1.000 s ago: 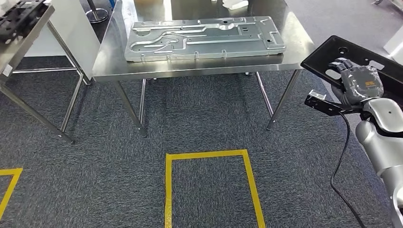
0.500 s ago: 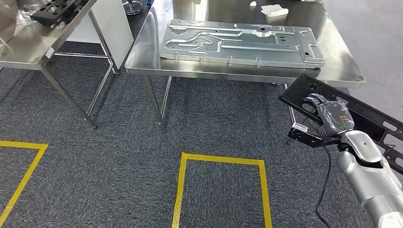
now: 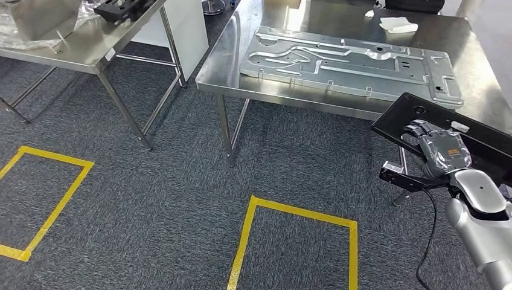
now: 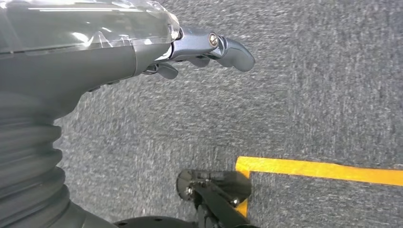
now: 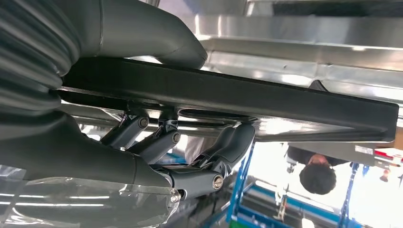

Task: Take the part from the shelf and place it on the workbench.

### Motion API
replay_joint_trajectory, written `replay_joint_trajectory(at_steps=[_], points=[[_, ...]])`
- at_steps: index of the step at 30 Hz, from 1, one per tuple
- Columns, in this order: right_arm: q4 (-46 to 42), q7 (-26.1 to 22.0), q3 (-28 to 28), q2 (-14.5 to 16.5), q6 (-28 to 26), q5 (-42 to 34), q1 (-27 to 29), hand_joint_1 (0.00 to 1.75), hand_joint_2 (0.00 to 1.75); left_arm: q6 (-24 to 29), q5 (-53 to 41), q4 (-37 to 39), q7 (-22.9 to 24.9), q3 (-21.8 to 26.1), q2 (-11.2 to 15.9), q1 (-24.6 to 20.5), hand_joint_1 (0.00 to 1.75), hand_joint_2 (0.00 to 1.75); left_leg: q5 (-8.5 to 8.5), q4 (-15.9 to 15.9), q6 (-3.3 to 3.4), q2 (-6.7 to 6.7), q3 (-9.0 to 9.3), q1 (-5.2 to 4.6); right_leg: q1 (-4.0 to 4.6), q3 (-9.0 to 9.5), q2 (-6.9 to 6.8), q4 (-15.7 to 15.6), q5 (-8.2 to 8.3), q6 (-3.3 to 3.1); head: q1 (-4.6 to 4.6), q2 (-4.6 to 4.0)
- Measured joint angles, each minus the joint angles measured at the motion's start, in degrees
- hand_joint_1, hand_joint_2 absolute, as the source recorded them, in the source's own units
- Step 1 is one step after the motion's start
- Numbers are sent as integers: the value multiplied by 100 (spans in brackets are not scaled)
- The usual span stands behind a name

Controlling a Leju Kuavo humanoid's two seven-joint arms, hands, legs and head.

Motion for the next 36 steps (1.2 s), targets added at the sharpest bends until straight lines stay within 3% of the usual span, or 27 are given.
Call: replay_joint_trajectory(at_steps=[2, 4, 6, 7, 8, 10, 12, 15, 17, 19, 21, 22, 23, 24, 26, 28, 30, 31, 33, 34, 36], points=[[-70, 100, -6, -26, -2, 157, 7, 175, 175, -21, -4, 0, 0, -1, 4, -11, 0, 175, -177, 276, -77, 271, -122, -15, -25, 48, -123, -46, 5, -74, -3, 0], [-175, 192, -33, -79, 17, 236, 83, 175, 175, -38, -15, -1, 12, -8, 1, -42, 0, 175, -525, 983, -141, 567, -456, 19, -6, 85, -257, -53, -21, -122, -7, 0], [-308, 269, -82, -125, 60, 315, 217, 175, 175, -43, -34, -1, 37, -22, -8, -58, 0, 175, -701, 1566, -181, 644, -749, 66, 6, 115, -399, -45, -55, -133, -6, 0], [-377, 291, -107, -137, 86, 354, 291, 175, 175, -45, -40, -1, 48, -28, -12, -60, 0, 175, -634, 1565, -193, 660, -750, 81, 7, 135, -464, -40, -75, -127, -7, 0], [-453, 301, -137, -145, 113, 399, 361, 175, 175, -45, -44, -1, 56, -33, -15, -62, 0, 175, -471, 1330, -194, 687, -632, 91, 7, 159, -527, -35, -98, -115, -7, 0], [-589, 305, -194, -153, 156, 491, 455, 175, 175, -46, -31, 1, 66, -35, -16, -77, 0, 175, -125, 521, -147, 866, -216, 65, 19, 217, -636, -28, -145, -79, -7, 0], [-692, 309, -245, -169, 195, 583, 479, 175, 175, -50, -10, 2, 67, -35, -15, -99, 0, 175, -4, 44, -64, 997, 17, 10, 45, 252, -730, -30, -176, -25, -7, 0], [-799, 303, -272, -188, 271, 704, 470, 175, 175, -55, 21, 2, 69, -35, -14, -106, 0, 175, 10, -46, 39, 851, 37, -1, 42, 304, -848, -68, -200, 74, -6, 0], [-838, 277, -273, -188, 315, 770, 417, 175, 175, -55, 50, 2, 70, -34, -16, -110, 0, 175, 59, -138, 110, 731, 92, 27, 13, 249, -637, 122, -358, 116, -4, 0], [-841, 259, -276, -196, 346, 800, 348, 175, 175, -56, 66, 2, 70, -33, -20, -130, 0, 175, 83, -175, 148, 615, 114, 31, 1, -67, -295, 780, -695, 129, -4, 0], [-838, 255, -277, -202, 364, 805, 327, 175, 175, -56, 68, 1, 70, -33, -25, -141, 0, 175, 81, -164, 159, 473, 112, 25, 6, -452, -172, 1477, -916, 138, -4, 0], [-838, 252, -276, -200, 367, 806, 328, 175, 175, -56, 70, 1, 70, -33, -28, -140, 0, 175, 77, -150, 159, 392, 113, 24, 2, -529, -160, 1559, -857, 140, -4, 0], [-838, 249, -276, -199, 370, 806, 324, 175, 175, -56, 73, 0, 70, -33, -28, -138, 0, 175, 68, -127, 153, 306, 113, 26, -4, -491, -149, 1401, -681, 140, -3, 0], [-838, 247, -276, -199, 370, 806, 313, 175, 175, -56, 77, 1, 70, -33, -29, -137, 0, 175, 55, -96, 138, 224, 112, 30, -17, -353, -102, 1038, -430, 143, -3, 0], [-836, 248, -278, -202, 370, 806, 283, 175, 175, -57, 84, 1, 71, -33, -29, -143, 0, 175, 24, -18, 90, 70, 70, 35, -58, -61, 175, 316, -101, 139, -3, 0], [-832, 248, -279, -212, 374, 806, 270, 175, 175, -60, 85, 1, 70, -33, -29, -148, 0, 175, 29, 17, 29, -64, -3, 41, -67, 22, 346, 77, -73, 112, -3, 0], [-841, 244, -280, -221, 382, 786, 268, 175, 175, -61, 90, 1, 69, -33, -27, -136, 0, 175, 54, 1, -40, -164, -46, 53, -55, 23, 226, 56, -58, 51, -2, 0], [-855, 229, -280, -222, 391, 750, 267, 175, 175, -65, 101, 2, 75, -33, -25, -129, 0, 175, 35, 33, -75, -71, -66, 42, -60, 38, 162, 39, -51, 13, -2, 0], [-896, 169, -286, -231, 427, 602, 279, 175, 175, -96, 140, 2, 104, -30, -21, -143, 0, 175, -173, 380, -139, 319, -226, 21, -65, 73, 31, 5, -43, -62, -3, 0], [-919, 130, -299, -238, 465, 482, 306, 175, 175, -120, 160, 2, 118, -28, -22, -158, 0, 175, -361, 737, -163, 521, -390, 23, -46, 86, -30, 3, -51, -86, -4, 0], [-981, 57, -347, -250, 547, 213, 409, 175, 175, -161, 181, 2, 131, -25, -22, -177, 0, 175, -685, 1501, -192, 651, -754, 56, -18, 101, -152, 5, -67, -112, -5, 0]])
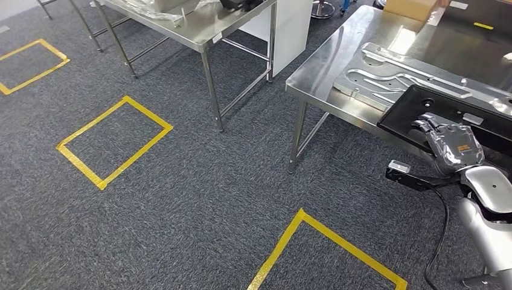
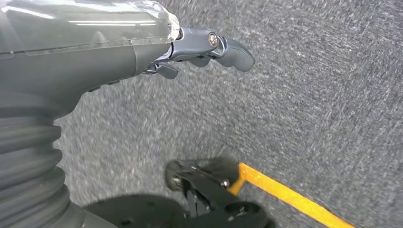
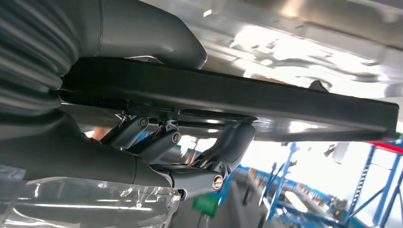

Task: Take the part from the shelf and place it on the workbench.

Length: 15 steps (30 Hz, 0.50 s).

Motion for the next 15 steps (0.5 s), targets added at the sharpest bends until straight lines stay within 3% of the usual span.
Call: replay_joint_trajectory(at_steps=[1, 2, 5, 7, 10, 15], points=[[-36, -32, -26, -1, 23, -109, 67, 175, 175, -10, 2, 0, -1, 0, 0, -1, 0, 175, -34, 191, -7, 6, -90, 10, 7, 8, -52, 1, -9, -4, 1, 0], [-68, -63, -45, 0, 29, -171, 124, 175, 175, -15, 2, 0, -1, -1, 0, -1, 0, 175, 39, 161, -7, 6, -69, 15, 11, 18, -90, 1, -16, -3, 1, 0], [-123, -117, -65, 22, 19, -203, 193, 175, 175, -18, 4, 0, 0, -1, 5, 0, 0, 175, 554, -967, 72, 21, 532, -4, 26, 56, -156, 4, -48, 29, 1, 0], [-133, -127, -71, 40, 15, -194, 196, 175, 175, -16, 5, 0, 1, -1, 10, -2, 0, 175, 682, -1463, 125, 39, 785, -27, 51, 56, -169, 14, -67, 60, 1, 0], [-132, -163, -78, 61, 5, -182, 207, 175, 175, -12, 17, 0, 9, 0, 5, 2, 0, 175, 690, -1520, 122, 33, 797, -40, 49, 54, -172, 9, -67, 74, 1, 0], [-134, -251, -176, 30, 17, -360, 198, 175, 175, -21, 41, 0, 9, 1, 7, 9, 0, 175, 677, -1519, 178, 23, 792, -57, 35, 85, -178, -55, -46, 128, 1, 0]])
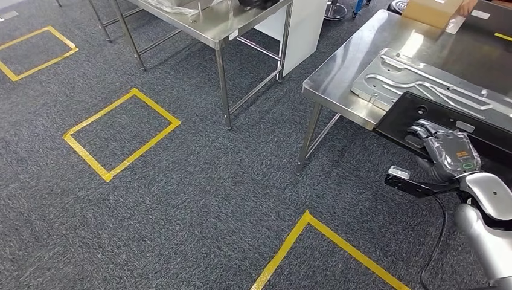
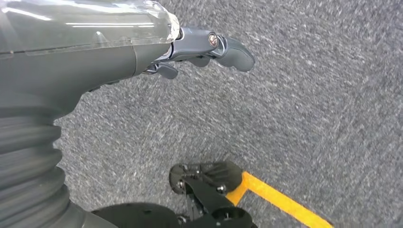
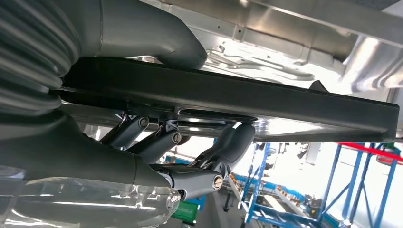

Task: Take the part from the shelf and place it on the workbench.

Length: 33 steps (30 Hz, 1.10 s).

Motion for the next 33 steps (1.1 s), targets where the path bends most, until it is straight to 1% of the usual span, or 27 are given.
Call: replay_joint_trajectory(at_steps=[4, 9, 18, 21, 23, 24, 26, 27, 28, 29, 30, 31, 32, 33], points=[[39, -73, -3, -6, 21, -35, -136, 175, 175, -36, 49, 0, 36, 3, 7, 0, 0, 175, -4, 0, 25, 4, 0, -6, -5, 5, 6, -18, 14, 29, 0, 0], [117, -80, 44, 16, 14, -34, -292, 175, 175, -92, 91, 0, 37, 9, 13, 12, 0, 175, 5, 1, 43, 2, -1, -8, -6, 8, -3, -22, 18, 48, 0, 0], [354, -39, 197, 125, -142, 17, -443, 175, 175, -150, 55, 0, 6, 13, 11, 55, 0, 175, 8, 0, 43, 2, 1, -3, 3, 6, -6, -17, 20, 54, 0, 0], [435, -36, 241, 183, -148, 55, -497, 175, 175, -173, 22, 0, -6, 11, 11, 57, 0, 175, -23, 25, 84, 3, -8, -31, -21, 11, -8, -33, 20, 82, 0, 0], [474, -35, 261, 211, -147, 67, -524, 175, 175, -164, 16, 0, -14, 10, 11, 57, 0, 175, -40, 23, 123, 0, -13, -44, -30, 26, -11, -36, 31, 113, 0, 0], [486, -35, 272, 219, -147, 69, -533, 175, 175, -161, 15, 0, -13, 10, 11, 57, 0, 175, -38, 2, 143, -3, -9, -44, -30, 30, -13, -15, 63, 133, 0, 0], [509, -31, 292, 225, -147, 71, -544, 175, 175, -157, 8, 0, -11, 8, 7, 58, 0, 175, -43, -96, 211, -24, 75, -33, -46, 28, -4, 79, 102, 172, 2, 0], [519, -29, 302, 225, -147, 72, -552, 175, 175, -157, 4, 0, -8, 7, 3, 55, 0, 175, -42, -142, 246, -32, 132, -23, -58, -25, 23, 187, 58, 178, 2, 0], [528, -25, 308, 225, -148, 72, -562, 175, 175, -160, 1, 0, -4, 5, -1, 49, 0, 175, -44, -178, 272, -39, 185, -17, -66, -127, 60, 370, -58, 177, 4, 0], [536, -15, 311, 224, -150, 73, -571, 175, 175, -166, -4, 0, 5, 4, -4, 46, 0, 175, -39, -193, 284, -40, 210, -15, -67, -298, 104, 652, -223, 177, 6, 0], [543, -2, 313, 223, -151, 76, -572, 175, 175, -176, -13, 0, 18, 2, -5, 43, 0, 175, -41, -191, 285, -42, 222, -16, -65, -513, 138, 1001, -394, 182, 6, 0], [551, 16, 314, 224, -152, 84, -557, 175, 175, -189, -22, 0, 32, -2, -5, 45, 0, 175, -51, -188, 280, -49, 233, -17, -64, -723, 158, 1324, -514, 192, 7, 0], [557, 42, 314, 225, -154, 98, -530, 175, 175, -202, -36, 0, 47, -7, -7, 51, 0, 175, -68, -184, 269, -61, 250, -17, -70, -872, 167, 1511, -531, 200, 7, 0], [562, 66, 315, 225, -155, 119, -498, 175, 175, -212, -46, 0, 61, -12, -9, 55, 0, 175, -92, -178, 251, -75, 274, -14, -79, -920, 169, 1491, -431, 207, 7, 0]])
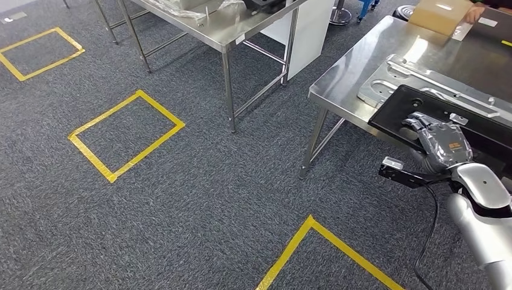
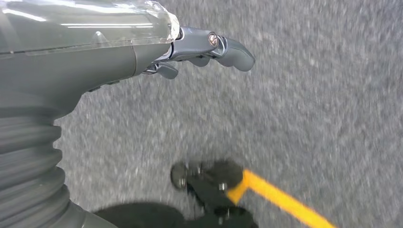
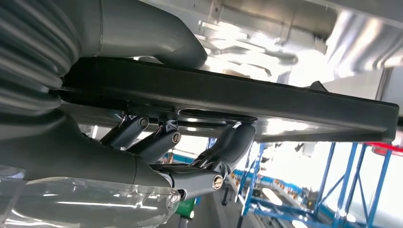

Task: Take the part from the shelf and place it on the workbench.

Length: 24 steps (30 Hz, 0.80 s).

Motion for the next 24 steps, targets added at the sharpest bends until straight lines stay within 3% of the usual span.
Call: replay_joint_trajectory(at_steps=[2, 3, 5, 9, 11, 13, 14, 15, 16, 17, 19, 20, 21, 24], points=[[-1, 56, 1, 1, -4, 59, 47, 175, 175, -10, -14, 0, 23, -7, -10, 3, 0, 175, -72, 24, -53, -24, 69, 11, -29, 228, -2, -669, 478, 11, 1, 0], [-1, 83, 1, 5, -6, 95, 61, 175, 175, -12, -17, 1, 33, -9, -15, 1, 0, 175, -112, 44, -85, -31, 99, 11, -31, 369, -4, -1026, 634, 8, 1, 0], [-11, 121, -2, 17, -11, 154, 110, 175, 175, -13, -37, 2, 51, -24, -19, -6, 0, 175, -196, 68, -162, -36, 124, 6, 5, 526, -15, -1420, 699, -71, 0, 0], [-93, 135, -27, 14, -19, 180, 264, 175, 175, -14, -75, 2, 86, -85, -23, -14, 0, 175, -280, 299, -301, -16, 143, 18, 17, 678, -11, -1422, 621, -284, 0, 0], [-174, 147, -63, 6, -16, 190, 297, 175, 175, -15, -96, 2, 98, -118, -26, -36, 0, 175, -374, 873, -351, 26, -162, 31, 24, 795, -15, -1424, 543, -345, -2, 0], [-231, 166, -101, 5, -4, 209, 353, 175, 175, -15, -115, 2, 110, -144, -29, -45, 0, 175, -647, 1630, -372, 49, -670, 39, 43, 914, -16, -1423, 437, -373, -3, 0], [-249, 174, -111, 6, 4, 219, 396, 175, 175, -15, -124, 2, 116, -157, -31, -43, 0, 175, -789, 1858, -366, 52, -875, 41, 55, 985, -16, -1423, 377, -379, -4, 0], [-263, 178, -119, 8, 11, 232, 435, 175, 175, -15, -130, 2, 122, -169, -33, -40, 0, 175, -854, 1887, -348, 52, -991, 39, 66, 1063, -14, -1423, 314, -382, -4, 0], [-276, 179, -128, 10, 21, 247, 463, 175, 175, -15, -137, 2, 129, -182, -34, -35, 0, 175, -797, 1718, -319, 52, -1015, 32, 75, 1148, -11, -1425, 248, -384, -3, 0], [-290, 179, -140, 14, 31, 263, 478, 175, 175, -15, -143, 2, 134, -195, -34, -33, 0, 175, -596, 1379, -277, 52, -961, 16, 83, 1235, -7, -1428, 182, -382, -3, 0], [-306, 179, -162, 28, 52, 289, 490, 175, 175, -15, -156, 8, 143, -222, -23, -26, 0, 175, 57, 602, -169, 47, -791, -40, 93, 1376, 5, -1446, 54, -357, -3, 0], [-308, 178, -169, 37, 62, 295, 492, 175, 175, -15, -161, 12, 146, -235, -17, -26, 0, 175, 292, 361, -128, 44, -726, -66, 98, 1422, 13, -1465, 4, -329, -3, 0], [-308, 173, -175, 44, 74, 298, 497, 175, 175, -14, -166, 17, 150, -248, -12, -25, 0, 175, 422, 230, -95, 39, -687, -83, 101, 1461, 22, -1477, -16, -293, -3, 0], [-307, 111, -198, 46, 106, 303, 479, 175, 175, 6, -170, 20, 143, -276, -23, -39, 0, 175, 410, 66, -21, 37, -495, -71, 96, 1448, 24, -1298, 94, -180, -2, 0]])
